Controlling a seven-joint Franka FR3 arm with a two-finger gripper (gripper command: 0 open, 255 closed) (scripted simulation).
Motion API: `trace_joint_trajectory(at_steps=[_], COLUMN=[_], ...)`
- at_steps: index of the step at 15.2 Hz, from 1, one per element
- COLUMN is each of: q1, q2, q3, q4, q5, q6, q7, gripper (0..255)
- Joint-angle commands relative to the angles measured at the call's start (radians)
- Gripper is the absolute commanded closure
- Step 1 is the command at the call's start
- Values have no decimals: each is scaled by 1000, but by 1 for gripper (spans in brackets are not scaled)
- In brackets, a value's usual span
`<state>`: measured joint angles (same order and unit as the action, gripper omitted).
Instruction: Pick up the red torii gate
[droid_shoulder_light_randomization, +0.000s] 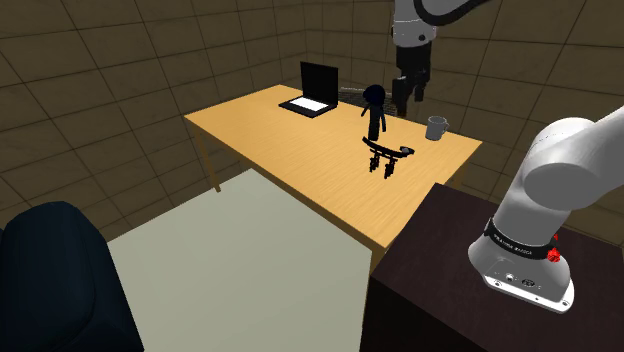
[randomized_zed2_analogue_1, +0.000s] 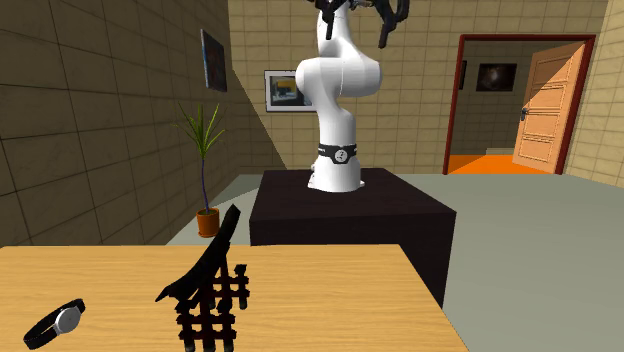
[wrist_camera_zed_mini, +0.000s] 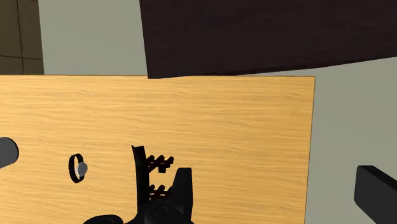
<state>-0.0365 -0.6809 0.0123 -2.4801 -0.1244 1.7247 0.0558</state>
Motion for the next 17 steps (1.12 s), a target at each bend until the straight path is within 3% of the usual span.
trace_joint_trajectory(at_steps=[1,9,17], q1=[-14,-79,-146], q2=[41,240,515], q3=[-16,-81,-141], q4=[-24,-85,-47], q5=[-25,-128,-232], q6=[73,359,627], q7=[-10,-34,-33], gripper=[0,0,0])
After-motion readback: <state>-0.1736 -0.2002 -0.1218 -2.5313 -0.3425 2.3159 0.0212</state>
